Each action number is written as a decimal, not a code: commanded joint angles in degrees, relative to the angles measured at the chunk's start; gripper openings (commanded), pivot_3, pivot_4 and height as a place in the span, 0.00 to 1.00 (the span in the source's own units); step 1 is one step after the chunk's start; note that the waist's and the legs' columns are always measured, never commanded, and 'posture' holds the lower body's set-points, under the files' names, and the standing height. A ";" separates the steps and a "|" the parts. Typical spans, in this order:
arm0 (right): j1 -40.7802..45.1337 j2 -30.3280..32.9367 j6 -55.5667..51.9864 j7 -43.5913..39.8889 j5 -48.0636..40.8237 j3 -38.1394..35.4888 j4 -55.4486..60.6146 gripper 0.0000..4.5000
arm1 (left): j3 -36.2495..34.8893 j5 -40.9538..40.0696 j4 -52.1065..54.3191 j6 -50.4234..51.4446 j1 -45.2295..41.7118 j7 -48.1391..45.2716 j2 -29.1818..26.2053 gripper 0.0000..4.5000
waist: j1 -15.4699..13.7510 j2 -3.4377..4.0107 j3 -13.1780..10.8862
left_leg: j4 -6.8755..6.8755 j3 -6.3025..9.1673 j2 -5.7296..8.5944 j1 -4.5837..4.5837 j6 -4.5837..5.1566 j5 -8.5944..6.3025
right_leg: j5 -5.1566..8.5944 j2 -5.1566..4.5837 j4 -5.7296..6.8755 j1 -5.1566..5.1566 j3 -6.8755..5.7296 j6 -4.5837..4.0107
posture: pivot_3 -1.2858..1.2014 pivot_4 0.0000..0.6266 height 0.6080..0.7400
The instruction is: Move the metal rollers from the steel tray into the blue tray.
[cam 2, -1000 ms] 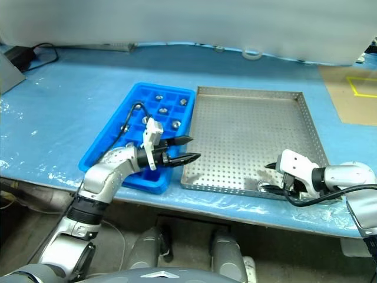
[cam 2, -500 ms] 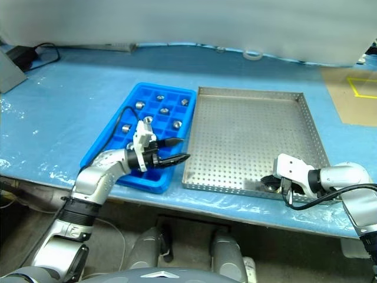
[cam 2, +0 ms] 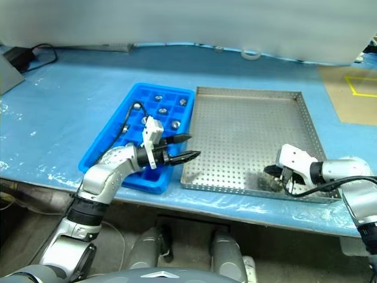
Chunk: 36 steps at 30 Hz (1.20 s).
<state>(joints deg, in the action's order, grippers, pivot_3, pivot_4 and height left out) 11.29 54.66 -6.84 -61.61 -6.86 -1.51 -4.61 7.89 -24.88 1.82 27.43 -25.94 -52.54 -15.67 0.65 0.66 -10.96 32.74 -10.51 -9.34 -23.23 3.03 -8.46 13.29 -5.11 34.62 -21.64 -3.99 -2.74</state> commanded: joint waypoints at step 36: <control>-9.45 17.24 8.65 -14.83 3.25 -0.79 -3.80 0.01 | -1.42 -0.93 -3.73 -3.87 2.51 -2.19 -1.43 0.86 | -0.04 0.17 0.05 | 0.13 -0.16 -0.02 -0.42 0.15 -0.12 | 0.01 -0.01 0.03 -0.46 0.09 0.01 | 0.42 0.24 1.00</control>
<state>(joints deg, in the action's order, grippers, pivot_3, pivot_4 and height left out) 2.47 70.75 1.35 -75.85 -3.00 -1.01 -9.63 6.99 -25.64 -0.96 25.75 -23.01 -53.28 -17.18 0.61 0.82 -10.91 32.87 -10.67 -9.36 -23.62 3.18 -8.58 13.30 -5.12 34.65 -22.06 -3.90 -2.73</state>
